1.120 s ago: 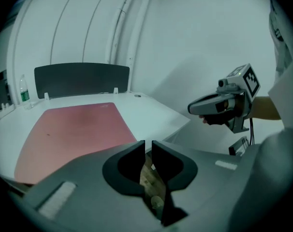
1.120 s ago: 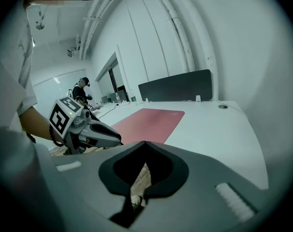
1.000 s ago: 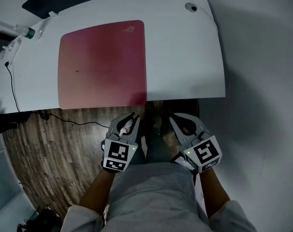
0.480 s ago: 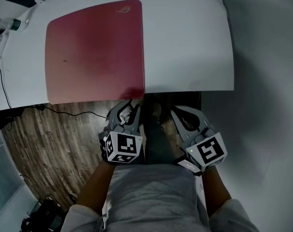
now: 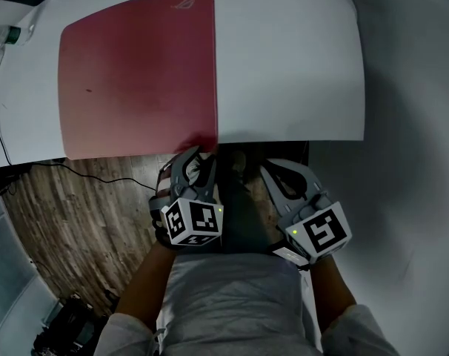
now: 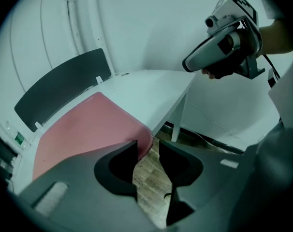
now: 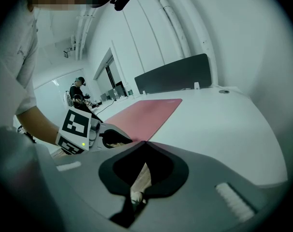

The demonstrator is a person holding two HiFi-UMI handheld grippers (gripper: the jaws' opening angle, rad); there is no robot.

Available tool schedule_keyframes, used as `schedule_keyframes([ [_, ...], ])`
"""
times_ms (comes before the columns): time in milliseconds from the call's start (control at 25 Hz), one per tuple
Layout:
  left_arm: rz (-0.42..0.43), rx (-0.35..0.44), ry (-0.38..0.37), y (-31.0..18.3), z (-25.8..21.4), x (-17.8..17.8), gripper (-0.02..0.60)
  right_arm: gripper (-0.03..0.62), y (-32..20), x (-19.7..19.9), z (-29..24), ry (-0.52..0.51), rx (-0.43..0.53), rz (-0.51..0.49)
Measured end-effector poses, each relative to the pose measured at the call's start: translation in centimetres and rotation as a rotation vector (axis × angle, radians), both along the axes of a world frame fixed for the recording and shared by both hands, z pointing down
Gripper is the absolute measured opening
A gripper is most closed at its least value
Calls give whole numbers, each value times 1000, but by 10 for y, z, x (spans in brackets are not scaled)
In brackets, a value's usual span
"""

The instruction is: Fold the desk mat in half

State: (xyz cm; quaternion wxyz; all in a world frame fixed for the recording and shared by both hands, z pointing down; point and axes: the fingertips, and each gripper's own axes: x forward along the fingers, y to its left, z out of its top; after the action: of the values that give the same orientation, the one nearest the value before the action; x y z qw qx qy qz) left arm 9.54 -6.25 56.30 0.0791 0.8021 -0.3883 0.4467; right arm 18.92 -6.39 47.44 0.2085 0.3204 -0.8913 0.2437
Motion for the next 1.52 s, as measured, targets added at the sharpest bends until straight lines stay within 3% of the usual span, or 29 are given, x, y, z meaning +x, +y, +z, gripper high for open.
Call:
schedule_keyframes([
  [240, 8, 76, -126, -4, 5, 0, 142, 6, -3, 3, 6, -1, -11, -11],
  [400, -26, 102, -143, -5, 4, -3, 118, 8, -2, 3, 6, -3, -15, -13],
  [520, -41, 96, -94, -4, 1, -3, 104, 8, -1, 4, 7, -1, -19, -14],
  [680, -48, 97, -54, -4, -7, -3, 38, 7, -3, 4, 5, -6, -14, -14],
  [1320, -166, 15, 203, -11, -50, -22, 32, 6, 0, -2, -12, 12, 28, -22],
  [1520, -154, 39, 278, -15, -73, -40, 32, 8, -1, -28, -17, 11, 32, 16],
])
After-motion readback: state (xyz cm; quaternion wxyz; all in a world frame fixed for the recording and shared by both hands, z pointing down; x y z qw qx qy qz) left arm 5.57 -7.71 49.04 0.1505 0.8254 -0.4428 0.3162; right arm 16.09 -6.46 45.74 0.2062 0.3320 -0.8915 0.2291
